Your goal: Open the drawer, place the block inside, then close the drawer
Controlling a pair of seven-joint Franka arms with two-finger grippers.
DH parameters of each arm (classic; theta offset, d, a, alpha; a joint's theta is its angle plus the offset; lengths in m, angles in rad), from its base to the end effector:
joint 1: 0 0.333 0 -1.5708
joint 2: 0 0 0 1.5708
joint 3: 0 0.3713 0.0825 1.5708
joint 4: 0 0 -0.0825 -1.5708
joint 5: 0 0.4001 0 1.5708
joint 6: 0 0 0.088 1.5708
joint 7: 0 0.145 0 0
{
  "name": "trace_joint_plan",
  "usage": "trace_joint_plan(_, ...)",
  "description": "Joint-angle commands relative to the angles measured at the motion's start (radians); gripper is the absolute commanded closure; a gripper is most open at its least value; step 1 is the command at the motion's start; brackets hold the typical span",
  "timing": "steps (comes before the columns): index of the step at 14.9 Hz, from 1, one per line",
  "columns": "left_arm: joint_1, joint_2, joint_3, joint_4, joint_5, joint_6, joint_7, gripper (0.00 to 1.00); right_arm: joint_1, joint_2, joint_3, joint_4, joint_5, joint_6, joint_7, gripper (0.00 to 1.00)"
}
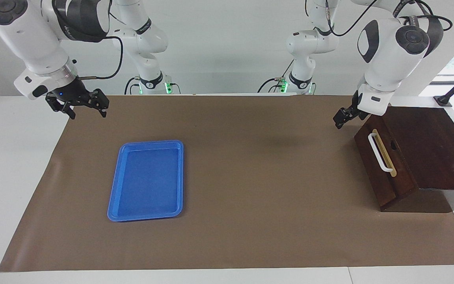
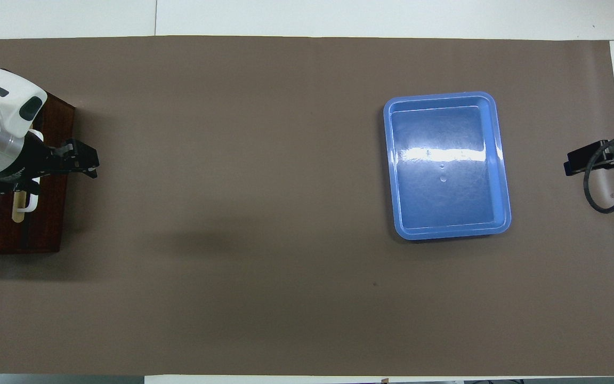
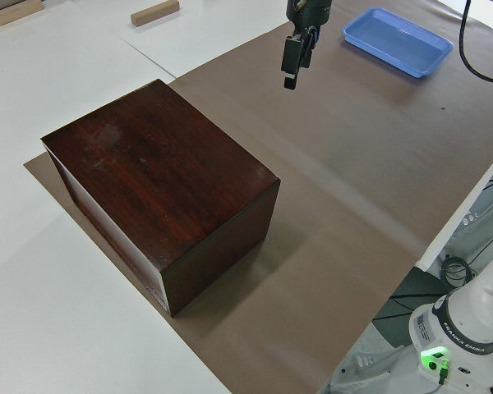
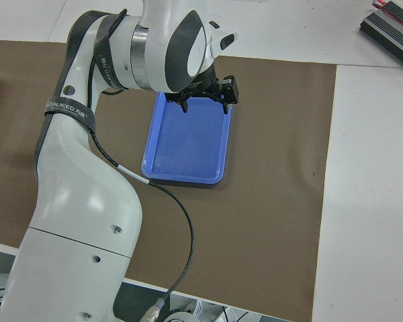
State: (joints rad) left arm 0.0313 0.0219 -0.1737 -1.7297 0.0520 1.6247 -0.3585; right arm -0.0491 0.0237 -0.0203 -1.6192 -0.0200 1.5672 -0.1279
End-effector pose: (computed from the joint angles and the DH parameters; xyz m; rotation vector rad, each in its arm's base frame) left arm 0.5633 -0.0725 0.5570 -3.0424 -0.3203 0.1696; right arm 0.5715 -0.0425 0.6045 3.1250 0.0925 -0.1210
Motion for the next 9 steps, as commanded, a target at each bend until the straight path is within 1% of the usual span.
trace_joint_plan(1, -0.016, 0.013, 0.011, 0.022, -0.011, -0.066, 0.117, 0.00, 0.000, -0.008, 0.005, -0.008, -0.017, 0.007, 0.011, 0.00)
trace_joint_plan(2, -0.018, 0.013, 0.011, 0.028, -0.012, -0.075, 0.153, 0.00, 0.000, -0.008, 0.005, -0.008, -0.017, 0.005, 0.011, 0.00)
trace_joint_plan(4, -0.043, -0.002, 0.019, 0.025, -0.014, -0.086, 0.159, 0.00, -0.002, -0.008, 0.005, -0.008, -0.015, 0.005, 0.010, 0.00)
trace_joint_plan(7, -0.053, -0.074, 0.020, -0.002, -0.014, -0.091, 0.159, 0.00, 0.000, -0.008, 0.005, -0.008, -0.015, 0.008, 0.011, 0.00)
trace_joint_plan(9, -0.062, -0.086, 0.020, -0.007, -0.014, -0.105, 0.161, 0.00, 0.000, -0.008, 0.005, -0.008, -0.015, 0.008, 0.010, 0.00)
